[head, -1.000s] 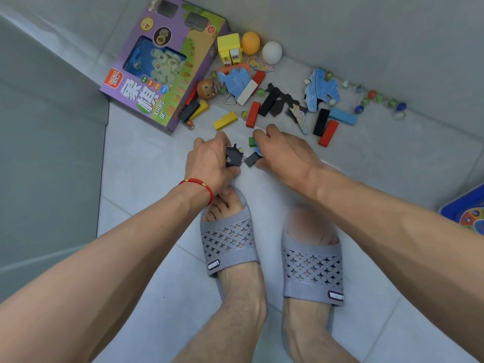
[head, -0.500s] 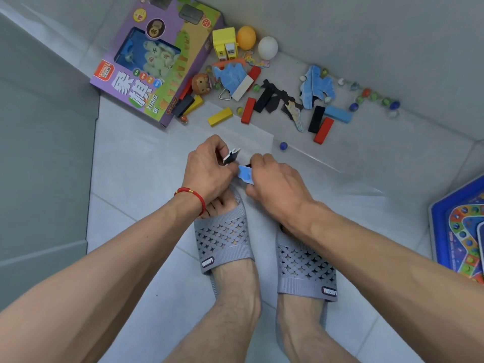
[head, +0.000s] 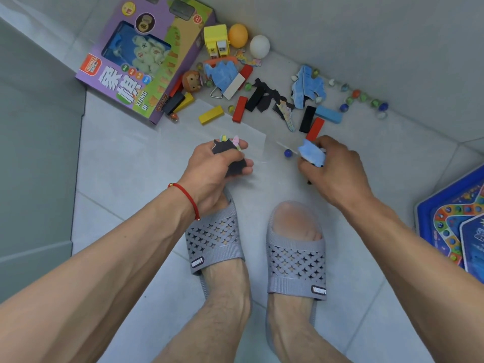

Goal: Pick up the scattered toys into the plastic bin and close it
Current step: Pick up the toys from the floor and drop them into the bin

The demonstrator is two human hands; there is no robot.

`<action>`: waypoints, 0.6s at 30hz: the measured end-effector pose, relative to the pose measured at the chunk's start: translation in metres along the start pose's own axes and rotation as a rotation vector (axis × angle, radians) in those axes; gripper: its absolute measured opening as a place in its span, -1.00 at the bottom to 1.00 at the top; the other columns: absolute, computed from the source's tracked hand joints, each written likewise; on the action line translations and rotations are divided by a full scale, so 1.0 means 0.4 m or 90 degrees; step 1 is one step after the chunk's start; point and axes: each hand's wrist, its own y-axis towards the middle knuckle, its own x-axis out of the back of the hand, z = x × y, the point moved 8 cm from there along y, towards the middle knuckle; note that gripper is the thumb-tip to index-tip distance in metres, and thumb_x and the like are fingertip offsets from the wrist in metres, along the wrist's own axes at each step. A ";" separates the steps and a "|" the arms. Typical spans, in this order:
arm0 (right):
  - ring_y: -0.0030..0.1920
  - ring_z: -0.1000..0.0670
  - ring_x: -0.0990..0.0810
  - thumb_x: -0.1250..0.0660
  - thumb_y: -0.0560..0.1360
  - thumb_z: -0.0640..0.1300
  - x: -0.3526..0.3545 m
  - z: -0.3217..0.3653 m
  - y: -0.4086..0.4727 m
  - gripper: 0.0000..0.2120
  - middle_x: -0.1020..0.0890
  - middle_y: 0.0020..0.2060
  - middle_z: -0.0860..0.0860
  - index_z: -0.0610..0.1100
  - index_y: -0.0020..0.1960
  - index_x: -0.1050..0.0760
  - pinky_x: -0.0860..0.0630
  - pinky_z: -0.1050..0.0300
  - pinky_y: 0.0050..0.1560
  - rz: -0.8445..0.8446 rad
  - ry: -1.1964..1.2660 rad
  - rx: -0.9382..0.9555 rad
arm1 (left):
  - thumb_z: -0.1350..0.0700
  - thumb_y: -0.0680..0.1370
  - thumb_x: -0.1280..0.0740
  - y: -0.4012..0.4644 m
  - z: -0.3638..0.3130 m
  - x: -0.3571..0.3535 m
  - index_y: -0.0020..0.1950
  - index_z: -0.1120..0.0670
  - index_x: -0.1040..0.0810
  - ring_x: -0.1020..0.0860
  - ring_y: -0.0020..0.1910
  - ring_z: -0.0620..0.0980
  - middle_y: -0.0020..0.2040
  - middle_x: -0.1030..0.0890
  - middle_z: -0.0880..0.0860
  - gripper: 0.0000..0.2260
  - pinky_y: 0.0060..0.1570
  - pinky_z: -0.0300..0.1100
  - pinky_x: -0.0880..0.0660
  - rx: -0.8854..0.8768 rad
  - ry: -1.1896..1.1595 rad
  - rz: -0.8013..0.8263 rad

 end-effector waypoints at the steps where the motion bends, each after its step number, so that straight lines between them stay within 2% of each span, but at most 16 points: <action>1: -0.19 -0.17 -0.56 -0.35 0.52 0.05 -0.011 0.020 0.003 -0.76 -0.62 -0.21 -0.07 -0.10 0.04 -0.47 -0.38 0.07 -0.25 -0.004 -0.061 0.038 | 0.38 0.56 -0.30 -0.002 0.007 -0.012 0.06 0.25 -0.57 -0.64 -0.14 0.14 -0.07 -0.61 0.23 -0.87 -0.09 -0.11 -0.65 0.010 -0.017 0.012; 4: -0.16 -0.26 -0.56 -0.28 0.58 0.11 -0.055 0.060 0.019 -0.66 -0.62 -0.12 -0.16 -0.11 0.19 -0.42 -0.37 0.02 -0.21 -0.013 -0.219 0.097 | 0.39 0.56 -0.29 -0.008 0.026 -0.037 0.11 0.27 -0.54 -0.66 -0.13 0.12 0.00 -0.64 0.24 -0.85 -0.10 -0.11 -0.67 0.038 -0.034 0.038; 7: -0.22 -0.21 -0.46 -0.26 0.59 0.06 -0.078 0.067 0.036 -0.74 -0.59 -0.14 -0.17 -0.13 0.08 -0.40 -0.28 0.04 -0.23 0.008 -0.269 0.117 | 0.38 0.57 -0.29 -0.018 0.036 -0.053 0.20 0.28 -0.52 -0.63 -0.11 0.15 -0.07 -0.62 0.23 -0.79 -0.06 -0.05 -0.65 0.062 -0.037 0.048; 8: -0.21 -0.20 -0.47 -0.29 0.57 0.05 -0.074 0.064 0.039 -0.76 -0.57 -0.18 -0.14 -0.13 0.00 -0.40 -0.27 0.05 -0.25 0.022 -0.232 0.098 | 0.37 0.57 -0.28 -0.021 0.039 -0.056 0.21 0.26 -0.52 -0.62 -0.11 0.16 -0.09 -0.59 0.23 -0.79 -0.04 -0.02 -0.65 0.070 -0.036 0.044; 10: -0.27 -0.12 -0.50 -0.36 0.52 0.05 -0.059 0.063 0.030 -0.71 -0.52 -0.33 -0.03 -0.15 -0.16 -0.40 -0.29 0.08 -0.34 0.066 -0.056 0.040 | 0.29 0.60 -0.29 -0.029 0.049 -0.060 0.17 0.20 -0.52 -0.59 -0.12 0.15 -0.09 -0.55 0.23 -0.84 0.00 0.04 -0.66 0.099 -0.039 0.031; 13: -0.42 0.06 -0.47 -0.46 0.48 0.11 -0.052 0.145 -0.024 -0.62 -0.53 -0.45 0.04 -0.23 -0.17 -0.56 -0.38 0.15 -0.36 0.214 0.193 0.002 | 0.06 0.62 -0.30 -0.066 0.060 -0.091 0.16 0.15 -0.57 -0.62 -0.12 0.11 -0.08 -0.61 0.17 -0.79 -0.01 0.05 -0.66 0.182 -0.124 0.080; 15: -0.49 0.14 -0.45 -0.46 0.50 0.09 -0.028 0.237 -0.074 -0.70 -0.55 -0.50 0.10 -0.16 -0.15 -0.62 -0.36 0.24 -0.43 0.296 0.222 0.028 | -0.03 0.62 -0.26 -0.112 0.049 -0.116 0.18 0.12 -0.61 -0.64 -0.09 0.07 -0.08 -0.68 0.13 -0.71 -0.02 0.01 -0.63 0.221 -0.223 0.155; 18: -0.50 0.05 -0.41 -0.43 0.54 0.01 0.031 0.365 -0.133 -0.72 -0.53 -0.48 0.00 -0.23 -0.11 -0.61 -0.32 0.22 -0.50 0.375 0.212 0.062 | 0.00 0.58 -0.29 -0.183 0.008 -0.100 0.14 0.11 -0.62 -0.57 -0.06 0.06 -0.08 -0.62 0.13 -0.75 -0.12 -0.09 -0.58 0.200 -0.326 0.213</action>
